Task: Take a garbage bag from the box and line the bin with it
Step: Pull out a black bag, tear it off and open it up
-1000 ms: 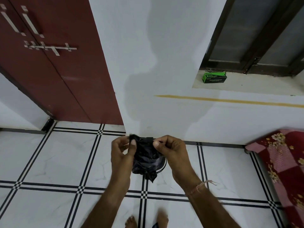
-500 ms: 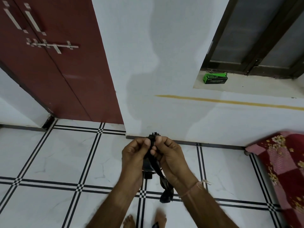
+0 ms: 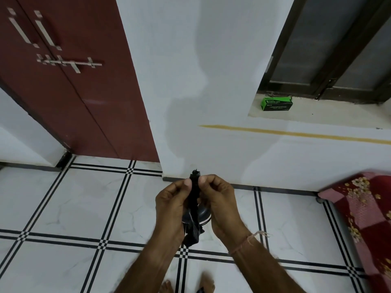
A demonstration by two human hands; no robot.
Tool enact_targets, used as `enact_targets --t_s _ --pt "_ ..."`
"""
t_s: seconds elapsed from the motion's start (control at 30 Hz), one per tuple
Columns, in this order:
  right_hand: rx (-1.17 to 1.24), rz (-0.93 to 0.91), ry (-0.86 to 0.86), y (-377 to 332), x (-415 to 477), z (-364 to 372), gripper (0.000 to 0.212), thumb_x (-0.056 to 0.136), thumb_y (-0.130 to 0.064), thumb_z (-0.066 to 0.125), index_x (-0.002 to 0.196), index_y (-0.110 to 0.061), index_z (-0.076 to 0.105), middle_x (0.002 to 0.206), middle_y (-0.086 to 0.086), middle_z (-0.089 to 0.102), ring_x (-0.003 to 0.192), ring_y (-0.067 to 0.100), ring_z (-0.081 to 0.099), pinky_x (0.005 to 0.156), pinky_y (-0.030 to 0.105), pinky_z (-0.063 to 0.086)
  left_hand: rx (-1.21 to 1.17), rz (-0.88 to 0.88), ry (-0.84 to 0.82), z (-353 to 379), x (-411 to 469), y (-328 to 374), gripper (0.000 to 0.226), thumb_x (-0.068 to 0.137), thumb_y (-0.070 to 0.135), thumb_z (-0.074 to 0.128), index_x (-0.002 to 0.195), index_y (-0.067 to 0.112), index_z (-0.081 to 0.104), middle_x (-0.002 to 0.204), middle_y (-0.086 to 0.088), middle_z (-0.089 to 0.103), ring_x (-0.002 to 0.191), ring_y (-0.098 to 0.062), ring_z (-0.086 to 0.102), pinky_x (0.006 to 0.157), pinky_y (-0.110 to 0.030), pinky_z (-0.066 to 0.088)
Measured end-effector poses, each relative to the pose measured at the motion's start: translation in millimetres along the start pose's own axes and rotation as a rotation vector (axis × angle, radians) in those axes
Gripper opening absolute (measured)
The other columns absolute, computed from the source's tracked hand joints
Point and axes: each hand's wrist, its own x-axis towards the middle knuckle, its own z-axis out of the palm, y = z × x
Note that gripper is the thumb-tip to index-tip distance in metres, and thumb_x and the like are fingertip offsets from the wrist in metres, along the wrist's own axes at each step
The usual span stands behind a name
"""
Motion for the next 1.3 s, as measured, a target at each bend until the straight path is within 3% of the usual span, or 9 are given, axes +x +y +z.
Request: enact_targets --t_s 0.23,0.37,0.5,0.6,0.77,0.93,1.03,1.17,1.3 --pt "0.22 0.142 0.081 3 11 -4 0.025 0.106 -0.019 0.051 0.088 -0.006 0.063 0.08 0.009 0.07 0.065 0.015 0.063 0.061 0.025 0.054 -0.08 -0.065 0.097 -7 16 -2 0.022 0.102 0.018 0.055 0.101 0.005 0.072 0.098 -0.011 0.078 0.089 -0.02 0.074 0.075 -0.03 0.063" --pt "0.028 0.155 0.282 2 30 -27 0.034 0.11 -0.026 0.042 0.079 -0.016 0.053 0.08 0.01 0.058 0.076 0.022 0.056 0.073 0.035 0.049 0.112 0.064 0.217 -25 31 -11 0.024 0.106 0.018 0.049 0.098 0.002 0.064 0.092 -0.012 0.07 0.086 -0.024 0.064 0.072 -0.037 0.057" --pt "-0.187 -0.031 0.407 14 46 -30 0.024 0.108 -0.021 0.044 0.086 -0.012 0.052 0.08 0.01 0.054 0.076 0.021 0.05 0.074 0.037 0.044 0.529 0.353 0.157 -24 33 -17 0.025 0.106 0.018 0.047 0.086 0.016 0.06 0.076 0.002 0.063 0.072 -0.014 0.055 0.067 -0.032 0.046" --pt "-0.475 -0.272 0.441 4 46 -38 0.018 0.107 -0.017 0.045 0.091 -0.011 0.053 0.077 -0.003 0.054 0.07 0.001 0.046 0.07 0.022 0.042 0.655 0.49 0.123 -23 34 -11 0.023 0.106 0.018 0.047 0.087 0.018 0.059 0.075 0.011 0.061 0.07 -0.007 0.054 0.067 -0.023 0.045" --pt "-0.574 -0.411 0.193 -24 52 -50 0.024 0.108 -0.016 0.045 0.088 -0.007 0.053 0.077 -0.005 0.051 0.07 0.005 0.044 0.066 0.02 0.039 0.562 0.39 0.024 -42 29 8 0.021 0.107 0.034 0.044 0.099 0.026 0.062 0.088 0.016 0.068 0.078 -0.001 0.062 0.072 -0.025 0.049" --pt "-0.637 -0.427 -0.201 -52 57 -46 0.026 0.109 -0.015 0.046 0.089 -0.001 0.056 0.077 -0.007 0.052 0.071 0.006 0.047 0.068 0.021 0.04 0.554 -0.114 -0.327 -7 36 29 0.078 0.085 0.083 0.037 0.132 0.025 0.06 0.136 0.001 0.066 0.117 -0.009 0.064 0.088 -0.019 0.054" --pt "-0.648 -0.432 -0.246 -63 67 -43 0.024 0.109 -0.015 0.047 0.09 -0.002 0.056 0.077 -0.008 0.055 0.072 0.007 0.051 0.07 0.025 0.043 0.616 -0.069 -0.574 7 33 30 0.041 0.093 0.046 0.067 0.11 0.009 0.072 0.108 -0.015 0.077 0.098 -0.023 0.074 0.089 -0.034 0.058" --pt "-0.7 -0.388 -0.172 -71 79 -43 0.018 0.104 -0.02 0.058 0.091 -0.007 0.06 0.074 -0.015 0.064 0.069 -0.001 0.06 0.067 0.022 0.045 0.425 -0.095 -0.506 7 21 28 0.02 0.096 0.017 0.066 0.101 -0.001 0.074 0.101 -0.025 0.076 0.09 -0.032 0.073 0.082 -0.036 0.059" --pt "-0.933 -0.521 0.213 -61 50 -48 0.023 0.095 -0.045 0.066 0.085 -0.025 0.063 0.087 -0.011 0.064 0.082 0.009 0.059 0.072 0.031 0.048 0.346 -0.031 -0.26 20 14 19 0.017 0.087 0.017 0.076 0.073 0.011 0.068 0.078 -0.016 0.071 0.071 -0.023 0.068 0.065 -0.029 0.055"
